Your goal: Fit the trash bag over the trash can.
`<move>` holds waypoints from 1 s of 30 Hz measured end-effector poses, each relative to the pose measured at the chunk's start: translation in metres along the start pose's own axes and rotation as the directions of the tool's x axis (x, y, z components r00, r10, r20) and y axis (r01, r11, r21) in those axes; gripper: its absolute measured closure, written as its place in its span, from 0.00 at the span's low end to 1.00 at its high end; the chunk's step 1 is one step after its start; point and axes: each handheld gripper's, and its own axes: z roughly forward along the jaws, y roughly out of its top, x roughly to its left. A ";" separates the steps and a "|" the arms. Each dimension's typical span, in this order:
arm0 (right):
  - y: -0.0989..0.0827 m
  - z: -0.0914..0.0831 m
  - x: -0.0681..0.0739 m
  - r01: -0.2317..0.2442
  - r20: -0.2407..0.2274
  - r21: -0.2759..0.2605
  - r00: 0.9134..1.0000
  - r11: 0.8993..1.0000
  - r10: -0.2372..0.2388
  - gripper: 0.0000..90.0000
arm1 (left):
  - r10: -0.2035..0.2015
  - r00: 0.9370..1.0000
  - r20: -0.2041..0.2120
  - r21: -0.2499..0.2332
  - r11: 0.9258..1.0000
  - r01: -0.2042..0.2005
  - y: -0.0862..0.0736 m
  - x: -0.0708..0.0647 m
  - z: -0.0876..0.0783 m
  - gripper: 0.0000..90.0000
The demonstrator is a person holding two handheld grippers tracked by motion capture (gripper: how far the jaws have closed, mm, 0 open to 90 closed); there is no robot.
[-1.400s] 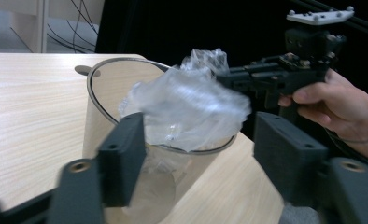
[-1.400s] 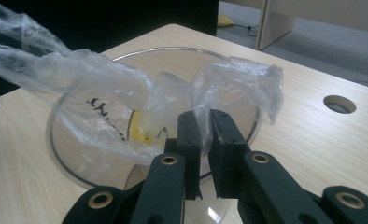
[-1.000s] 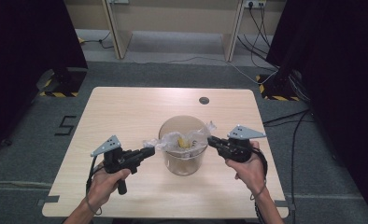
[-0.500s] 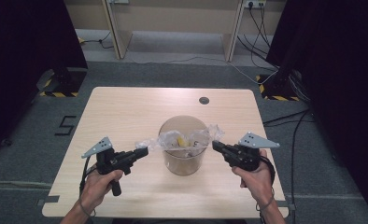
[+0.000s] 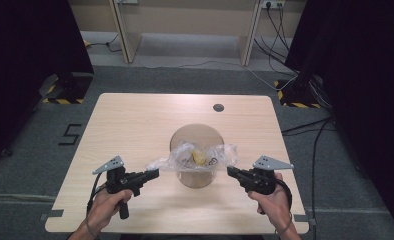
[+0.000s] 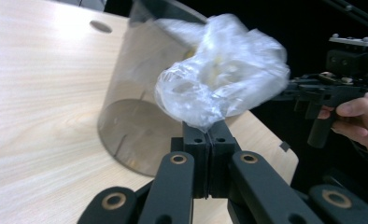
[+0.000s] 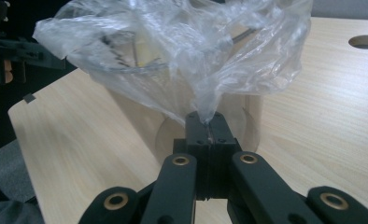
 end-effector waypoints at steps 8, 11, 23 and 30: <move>-0.001 0.017 -0.016 -0.030 0.022 0.007 0.999 1.000 0.029 1.00 | -0.050 0.998 -0.038 -0.027 0.998 0.049 0.007 0.025 0.007 0.99; 0.001 0.013 -0.013 -0.027 0.021 -0.003 0.999 1.000 0.027 0.99 | -0.036 0.999 -0.025 -0.037 0.999 0.035 0.010 0.020 0.000 0.94; 0.005 0.008 -0.006 -0.014 0.012 -0.015 1.000 1.000 0.014 0.96 | 0.021 0.999 0.037 -0.050 0.999 -0.019 0.032 -0.020 -0.019 0.53; 0.003 0.009 -0.007 -0.015 0.011 -0.011 1.000 1.000 0.015 0.96 | 0.129 0.991 0.026 0.076 0.989 -0.130 0.021 -0.030 -0.002 0.59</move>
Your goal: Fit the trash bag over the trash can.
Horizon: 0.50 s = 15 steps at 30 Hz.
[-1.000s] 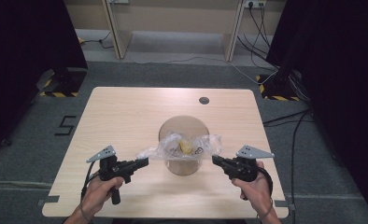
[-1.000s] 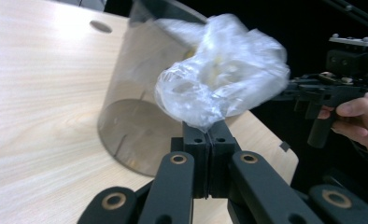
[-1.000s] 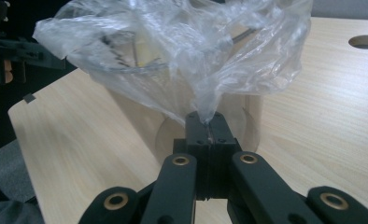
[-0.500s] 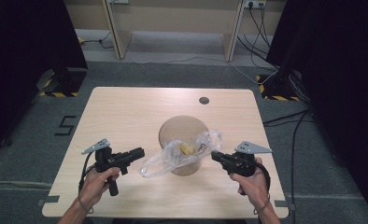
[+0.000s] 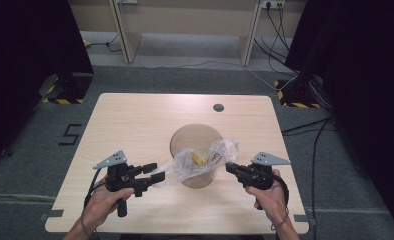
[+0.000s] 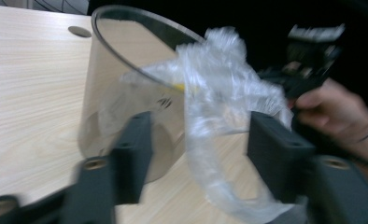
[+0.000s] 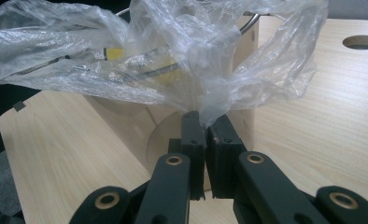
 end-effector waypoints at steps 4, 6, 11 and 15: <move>0.000 0.000 0.001 0.006 -0.001 0.001 1.000 1.000 -0.006 0.97 | 0.049 0.999 -0.013 0.034 0.998 -0.049 -0.007 0.008 0.009 0.94; 0.000 0.000 0.001 0.008 0.000 0.003 1.000 1.000 -0.008 0.97 | 0.080 0.996 -0.026 0.048 0.996 -0.079 -0.006 0.011 0.012 0.99; -0.001 0.000 0.000 0.014 -0.002 0.007 1.000 1.000 -0.014 1.00 | 0.097 0.993 -0.070 0.049 0.994 -0.093 -0.005 0.023 0.014 1.00; -0.004 0.002 -0.003 0.010 0.007 0.014 1.000 1.000 -0.010 1.00 | 0.127 0.982 -0.139 0.070 0.990 -0.119 -0.005 0.037 0.023 1.00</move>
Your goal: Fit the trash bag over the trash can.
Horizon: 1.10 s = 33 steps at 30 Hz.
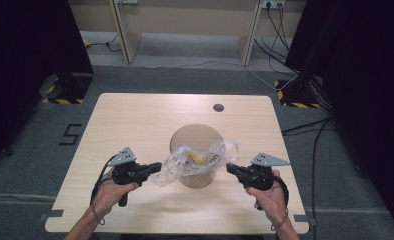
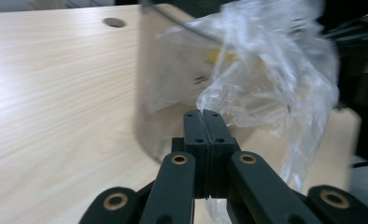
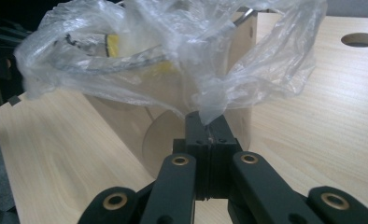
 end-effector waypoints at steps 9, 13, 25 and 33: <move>-0.001 0.020 -0.009 -0.016 -0.005 0.032 1.000 0.999 0.016 1.00 | 0.007 0.997 -0.083 0.002 1.000 -0.007 0.008 0.023 0.027 1.00; 0.000 0.020 -0.010 -0.024 -0.031 0.060 0.999 0.998 0.026 0.90 | -0.001 0.996 -0.089 -0.005 1.000 0.000 0.012 0.026 0.034 1.00; 0.041 -0.059 -0.016 -0.001 -0.022 -0.031 1.000 1.000 0.001 0.42 | 0.007 0.997 -0.074 -0.026 1.000 -0.009 0.019 0.021 0.030 0.99; 0.072 -0.038 -0.018 0.033 0.005 -0.043 0.999 0.999 -0.033 0.40 | 0.006 0.998 -0.069 -0.023 1.000 -0.007 0.018 0.020 0.030 0.99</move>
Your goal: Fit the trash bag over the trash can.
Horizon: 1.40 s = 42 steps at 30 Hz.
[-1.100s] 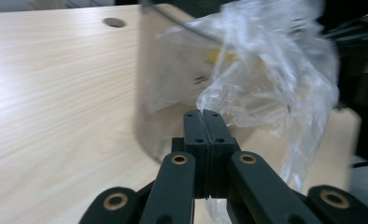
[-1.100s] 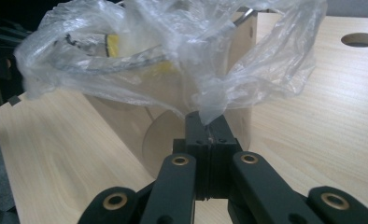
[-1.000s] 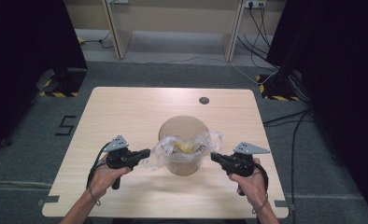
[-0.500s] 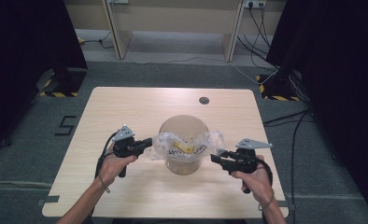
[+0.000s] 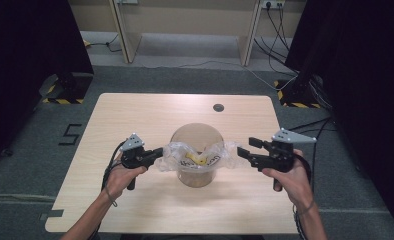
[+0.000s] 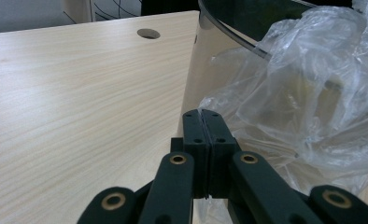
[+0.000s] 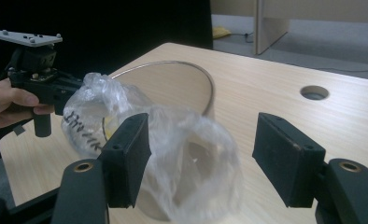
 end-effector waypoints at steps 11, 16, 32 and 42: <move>0.003 0.052 -0.020 0.055 -0.082 0.106 0.996 0.993 -0.047 0.91 | 0.006 1.000 0.021 -0.005 1.000 -0.006 0.001 0.004 -0.001 0.98; 0.009 0.057 -0.029 0.094 0.012 0.089 0.995 0.992 -0.096 0.98 | 0.009 1.000 0.016 -0.009 1.000 -0.009 0.004 0.006 0.002 0.99; -0.005 0.127 -0.048 0.085 0.102 0.169 0.989 0.982 -0.103 0.99 | -0.059 0.998 0.029 -0.008 0.998 0.060 0.001 0.021 0.018 0.99; -0.015 0.147 -0.054 0.027 0.042 0.218 0.998 0.975 -0.037 0.99 | -0.062 0.998 0.023 0.007 0.998 0.062 -0.001 0.023 0.025 0.99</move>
